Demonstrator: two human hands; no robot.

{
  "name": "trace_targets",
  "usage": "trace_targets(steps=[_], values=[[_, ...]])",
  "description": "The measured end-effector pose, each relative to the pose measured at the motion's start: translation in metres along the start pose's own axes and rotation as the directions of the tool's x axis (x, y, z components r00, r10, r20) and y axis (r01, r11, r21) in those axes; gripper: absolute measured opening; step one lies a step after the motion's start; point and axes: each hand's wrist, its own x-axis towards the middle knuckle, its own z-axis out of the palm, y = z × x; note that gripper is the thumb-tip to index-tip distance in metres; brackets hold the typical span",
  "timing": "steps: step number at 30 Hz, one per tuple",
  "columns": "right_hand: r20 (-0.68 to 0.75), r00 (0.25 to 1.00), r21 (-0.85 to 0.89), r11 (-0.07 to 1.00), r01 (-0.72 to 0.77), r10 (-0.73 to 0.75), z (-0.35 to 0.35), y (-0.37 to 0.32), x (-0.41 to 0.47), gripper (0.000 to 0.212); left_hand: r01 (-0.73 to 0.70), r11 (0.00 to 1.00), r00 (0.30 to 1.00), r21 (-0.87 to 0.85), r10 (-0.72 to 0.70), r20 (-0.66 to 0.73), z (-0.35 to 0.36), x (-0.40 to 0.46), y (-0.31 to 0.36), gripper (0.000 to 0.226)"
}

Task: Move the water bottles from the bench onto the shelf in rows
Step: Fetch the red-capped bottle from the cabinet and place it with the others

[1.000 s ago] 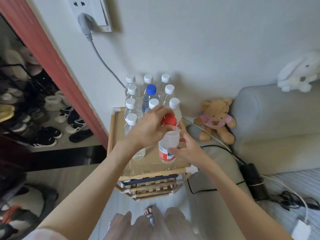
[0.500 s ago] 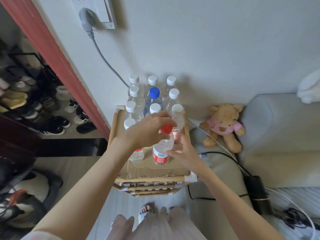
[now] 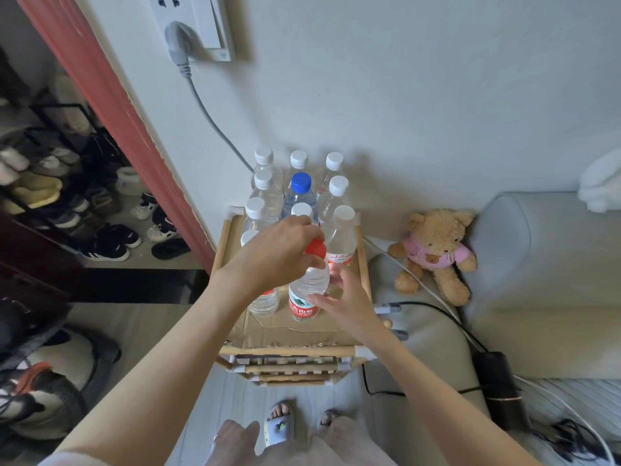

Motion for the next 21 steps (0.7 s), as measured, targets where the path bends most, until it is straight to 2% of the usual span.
trace_targets(steps=[9, 14, 21], values=[[0.027, 0.998, 0.026, 0.998, 0.053, -0.054, 0.01, 0.0, 0.006, 0.042, 0.005, 1.0, 0.99, 0.031, -0.001, -0.142, 0.001, -0.003, -0.01, 0.03], [0.002, 1.0, 0.046, 0.999, 0.029, -0.03, 0.009, 0.001, 0.007, 0.04, 0.025, 1.0, 0.987, 0.009, -0.023, -0.162, 0.003, -0.004, -0.016, 0.033], [0.018, 0.998, 0.034, 0.997, 0.067, -0.068, 0.011, -0.001, 0.006, 0.038, 0.018, 0.998, 0.982, -0.058, -0.028, -0.189, 0.003, -0.011, -0.022, 0.033]])
